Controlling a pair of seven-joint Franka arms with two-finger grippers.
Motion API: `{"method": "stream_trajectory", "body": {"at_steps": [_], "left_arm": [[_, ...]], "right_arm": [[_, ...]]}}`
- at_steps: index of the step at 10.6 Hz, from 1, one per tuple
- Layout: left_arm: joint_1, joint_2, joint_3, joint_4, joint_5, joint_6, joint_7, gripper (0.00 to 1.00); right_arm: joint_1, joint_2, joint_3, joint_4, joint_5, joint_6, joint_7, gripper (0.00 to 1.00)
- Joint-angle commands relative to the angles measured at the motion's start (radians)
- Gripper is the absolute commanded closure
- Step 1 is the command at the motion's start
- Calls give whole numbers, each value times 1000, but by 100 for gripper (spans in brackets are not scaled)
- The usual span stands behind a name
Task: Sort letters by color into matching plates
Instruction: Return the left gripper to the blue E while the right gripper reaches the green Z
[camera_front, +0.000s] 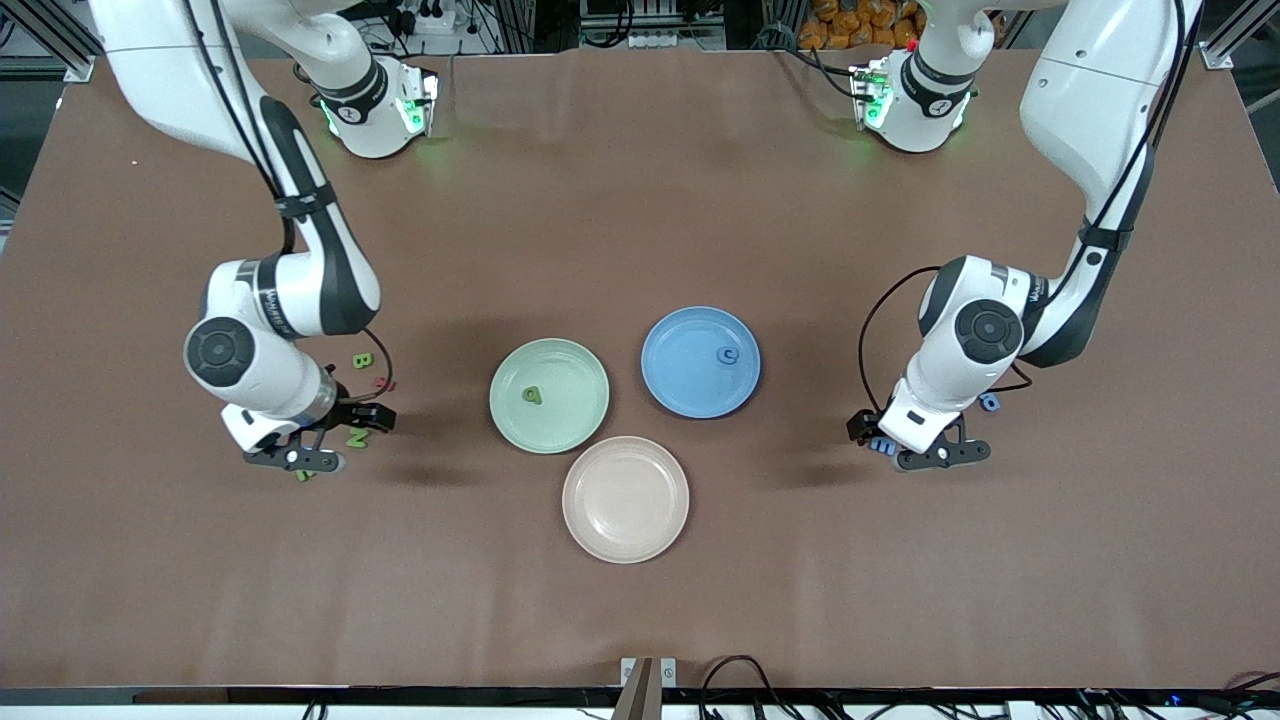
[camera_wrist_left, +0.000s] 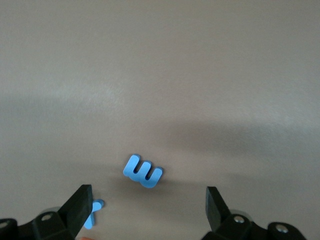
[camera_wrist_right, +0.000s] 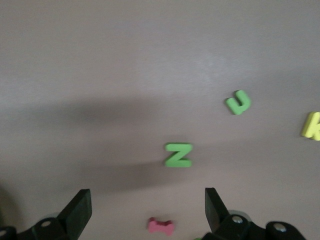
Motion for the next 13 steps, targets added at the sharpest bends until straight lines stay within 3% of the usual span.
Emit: {"method": "stream_trajectory", "body": {"at_steps": [1, 3, 7, 10, 13], "left_arm": [[-7, 13, 13, 14, -28, -13, -207, 0], [-8, 14, 14, 20, -95, -12, -470, 0], [-8, 42, 25, 23, -99, -10, -772, 0], [-39, 83, 71, 47, -100, -6, -812, 0], [-45, 128, 71, 87, -100, -6, -829, 0]], "right_arm": [[-78, 15, 35, -18, -12, 63, -45, 0], [-143, 53, 79, -18, -12, 138, -45, 0], [-186, 116, 119, -21, -12, 240, -39, 0], [-186, 138, 119, -51, -11, 286, -37, 0], [-192, 121, 119, -136, -11, 376, -40, 0]]}}
